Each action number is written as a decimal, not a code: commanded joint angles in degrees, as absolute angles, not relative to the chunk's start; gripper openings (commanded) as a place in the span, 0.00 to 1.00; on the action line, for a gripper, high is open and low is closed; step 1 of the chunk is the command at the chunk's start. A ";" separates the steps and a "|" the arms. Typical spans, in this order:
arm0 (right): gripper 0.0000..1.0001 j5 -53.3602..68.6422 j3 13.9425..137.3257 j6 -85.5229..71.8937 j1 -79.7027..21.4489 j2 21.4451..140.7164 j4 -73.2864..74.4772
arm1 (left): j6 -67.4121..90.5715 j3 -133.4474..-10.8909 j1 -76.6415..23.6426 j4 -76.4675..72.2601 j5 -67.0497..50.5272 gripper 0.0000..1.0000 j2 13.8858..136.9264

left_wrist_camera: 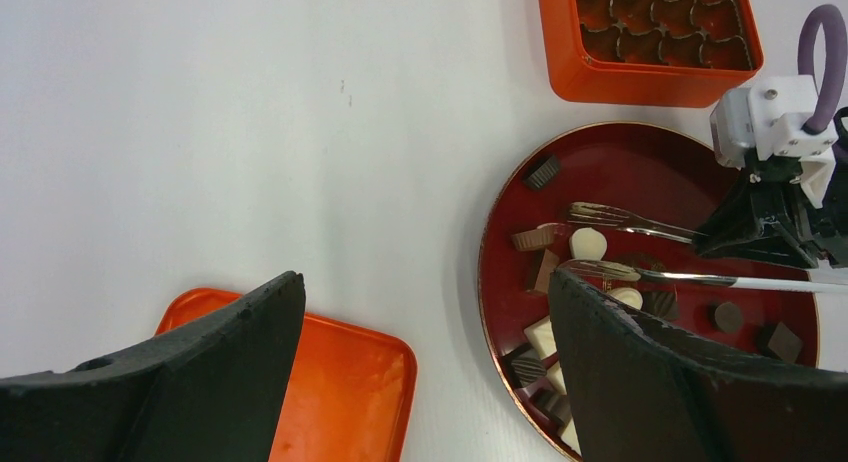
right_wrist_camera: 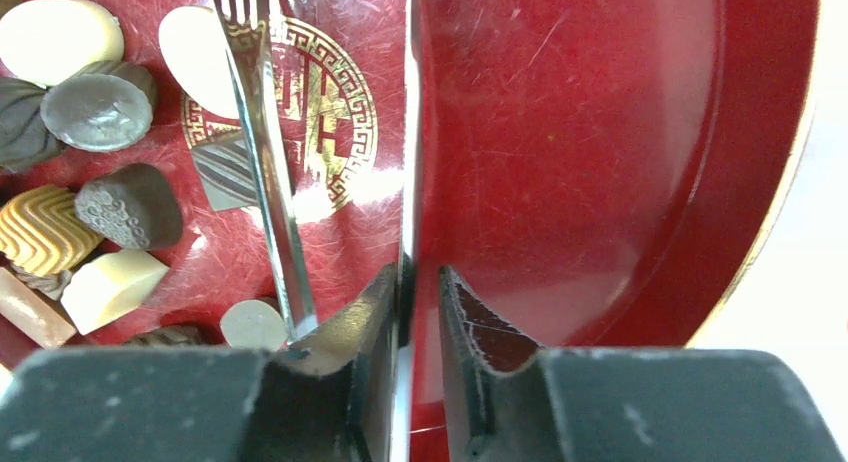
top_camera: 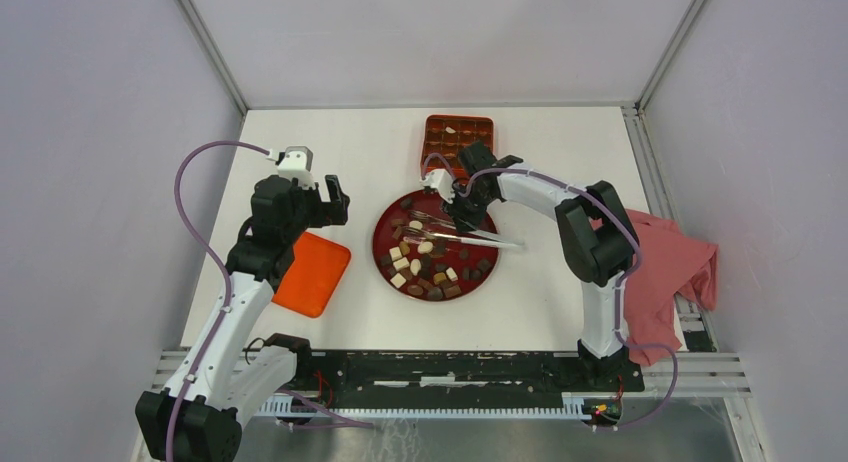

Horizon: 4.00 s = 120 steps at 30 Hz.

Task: Pack the chocolate
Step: Pick up the clamp from the plate, then adjust the clamp.

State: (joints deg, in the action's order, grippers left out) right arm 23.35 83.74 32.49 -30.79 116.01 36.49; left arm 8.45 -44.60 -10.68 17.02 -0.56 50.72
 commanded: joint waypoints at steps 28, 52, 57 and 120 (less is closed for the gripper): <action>0.00 59.65 79.14 5.51 -14.66 85.87 27.60 | 60.50 -26.02 -12.66 -51.94 -33.23 0.95 42.65; 0.00 72.14 65.98 -49.03 -13.61 74.28 -28.90 | 53.59 -57.48 -39.89 -65.38 -30.66 0.72 80.15; 0.00 71.81 64.70 -48.82 -13.70 74.53 -28.96 | 48.56 -61.61 -42.72 -58.37 -29.71 0.62 81.50; 0.80 58.53 83.27 -12.40 -20.92 76.59 12.32 | 60.07 -55.79 -34.64 -84.37 -47.20 0.02 78.77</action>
